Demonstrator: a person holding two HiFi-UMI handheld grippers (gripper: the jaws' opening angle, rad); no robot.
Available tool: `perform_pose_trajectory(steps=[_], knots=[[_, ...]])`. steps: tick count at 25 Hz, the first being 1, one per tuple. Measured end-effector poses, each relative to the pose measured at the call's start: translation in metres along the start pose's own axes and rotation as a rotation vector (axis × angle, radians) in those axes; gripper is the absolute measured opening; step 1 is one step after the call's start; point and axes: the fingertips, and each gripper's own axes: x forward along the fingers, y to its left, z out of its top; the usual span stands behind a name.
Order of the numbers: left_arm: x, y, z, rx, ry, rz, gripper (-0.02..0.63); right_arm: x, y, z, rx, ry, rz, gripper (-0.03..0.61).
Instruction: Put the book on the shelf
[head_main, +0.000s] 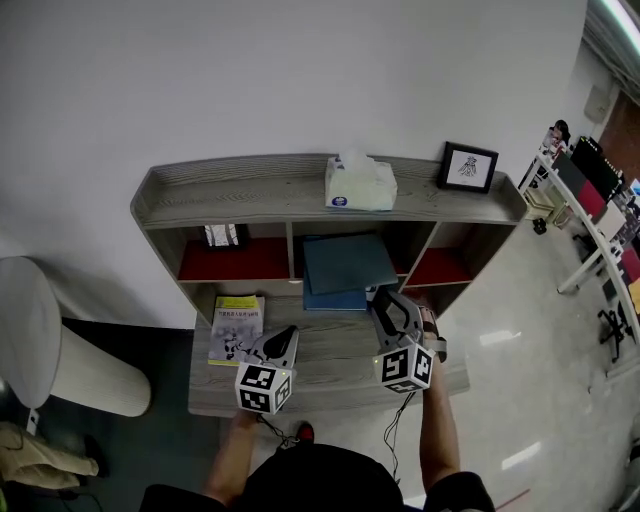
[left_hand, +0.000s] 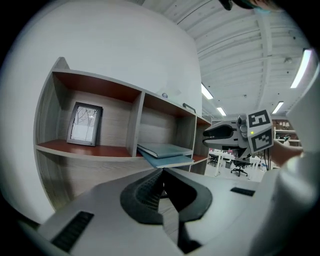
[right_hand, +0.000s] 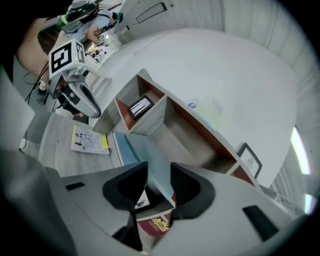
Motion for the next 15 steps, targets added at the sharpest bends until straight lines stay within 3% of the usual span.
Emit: perform_pose_trajectory(steps=[5,10,15], knots=[[-0.012,-0.026,-0.006,0.002,0.013,0.001,0.008,-0.04,0.012,-0.01,0.227,-0.047,-0.05,0.132],[-0.02,-0.057,-0.008,0.027,0.01,-0.011,0.008,-0.072,0.024,-0.022,0.392,-0.061,-0.105,0.077],[-0.037,-0.087,-0.015,0.036,0.006,-0.003,0.008,-0.108,0.029,-0.021,0.542,-0.153,-0.113,0.054]])
